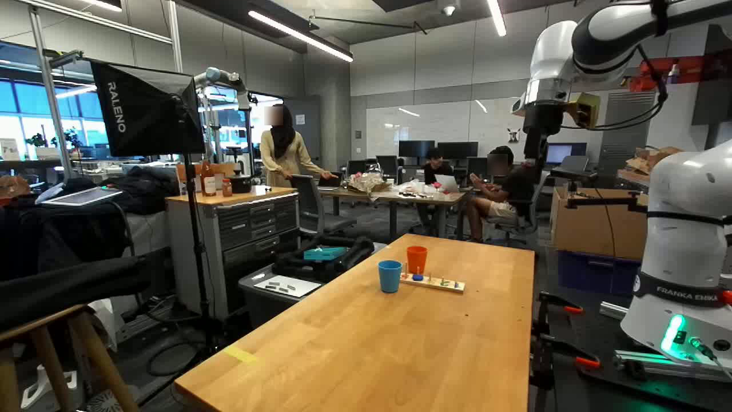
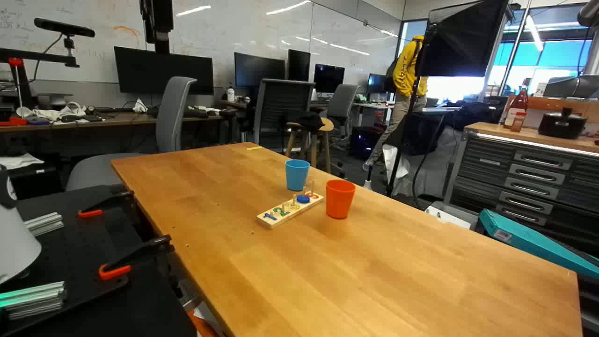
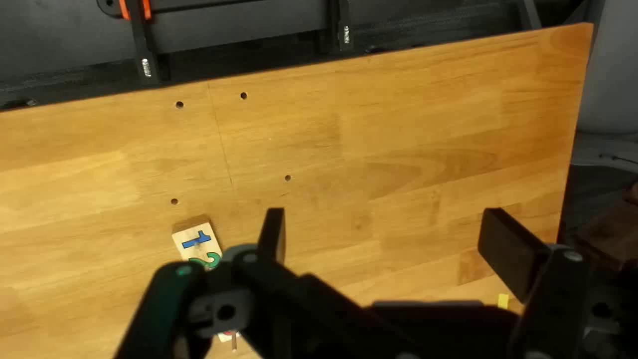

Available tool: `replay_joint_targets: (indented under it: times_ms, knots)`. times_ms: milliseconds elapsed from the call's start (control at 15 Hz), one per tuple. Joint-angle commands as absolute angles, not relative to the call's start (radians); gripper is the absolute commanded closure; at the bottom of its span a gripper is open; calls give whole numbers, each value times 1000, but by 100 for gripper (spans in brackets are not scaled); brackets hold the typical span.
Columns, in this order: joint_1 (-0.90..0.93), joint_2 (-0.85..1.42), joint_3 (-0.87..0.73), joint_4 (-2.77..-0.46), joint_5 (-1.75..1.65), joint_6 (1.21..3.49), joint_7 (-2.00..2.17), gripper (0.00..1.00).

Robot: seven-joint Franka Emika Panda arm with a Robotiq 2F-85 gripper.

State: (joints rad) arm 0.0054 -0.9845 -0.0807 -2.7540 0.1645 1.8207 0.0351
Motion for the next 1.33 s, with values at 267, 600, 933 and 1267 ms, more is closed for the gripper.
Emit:
replay_joint_targets:
  times_ms: [267,600,933,1267]
  knots:
    - [-10,-984,-69,-2749,175,1818,24,0]
    - [24,-774,-21,-2701,195,1960,39,0]
    - [32,-507,39,-2609,180,2141,85,0]
    - [24,-212,60,-2412,167,2252,142,0]
